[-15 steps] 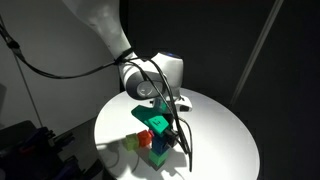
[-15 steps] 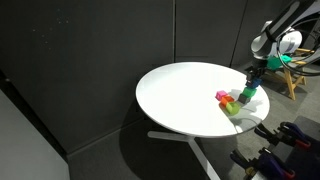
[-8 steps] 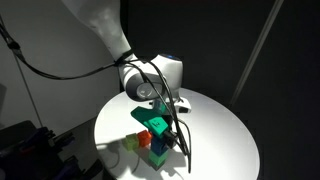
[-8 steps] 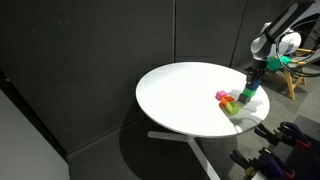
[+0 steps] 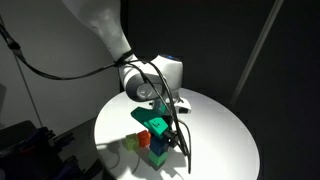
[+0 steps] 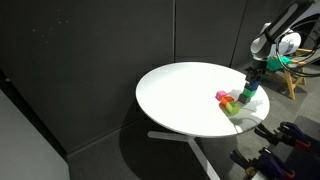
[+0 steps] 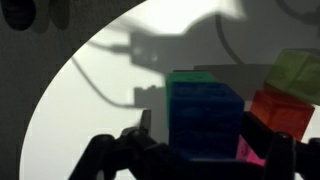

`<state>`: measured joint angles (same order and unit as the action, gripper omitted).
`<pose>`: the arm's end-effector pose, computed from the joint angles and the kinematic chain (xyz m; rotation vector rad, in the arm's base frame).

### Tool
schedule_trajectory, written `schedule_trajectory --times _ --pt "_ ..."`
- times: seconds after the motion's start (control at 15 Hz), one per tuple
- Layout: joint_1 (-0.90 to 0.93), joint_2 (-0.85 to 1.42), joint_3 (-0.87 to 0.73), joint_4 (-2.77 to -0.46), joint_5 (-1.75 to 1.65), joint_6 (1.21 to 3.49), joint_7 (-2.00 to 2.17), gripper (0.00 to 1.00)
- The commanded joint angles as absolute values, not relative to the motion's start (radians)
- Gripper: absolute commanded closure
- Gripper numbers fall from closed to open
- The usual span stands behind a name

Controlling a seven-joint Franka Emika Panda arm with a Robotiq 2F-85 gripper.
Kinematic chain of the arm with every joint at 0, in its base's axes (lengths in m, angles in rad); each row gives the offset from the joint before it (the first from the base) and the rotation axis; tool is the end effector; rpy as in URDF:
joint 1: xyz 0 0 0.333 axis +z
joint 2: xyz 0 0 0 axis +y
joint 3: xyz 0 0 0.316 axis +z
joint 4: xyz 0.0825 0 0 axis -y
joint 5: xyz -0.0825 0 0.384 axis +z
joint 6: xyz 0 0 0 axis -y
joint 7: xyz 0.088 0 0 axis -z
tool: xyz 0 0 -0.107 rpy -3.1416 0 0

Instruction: Stack the blue toy block on top of the two stacked toy blocks

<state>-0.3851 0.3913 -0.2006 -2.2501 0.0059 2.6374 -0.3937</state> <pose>0.4501 -0.3019 0.1932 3.0621 -0.2798 -0.0478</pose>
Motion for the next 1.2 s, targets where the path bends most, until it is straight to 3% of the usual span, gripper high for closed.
schedule_trajectory --times 0.0,1.13 --pt "-0.405 0.381 -0.191 -2.239 0.008 2.613 -0.413 0.00" --pt "-0.482 0.289 -0.101 -2.290 0.199 2.593 -0.639 0.00"
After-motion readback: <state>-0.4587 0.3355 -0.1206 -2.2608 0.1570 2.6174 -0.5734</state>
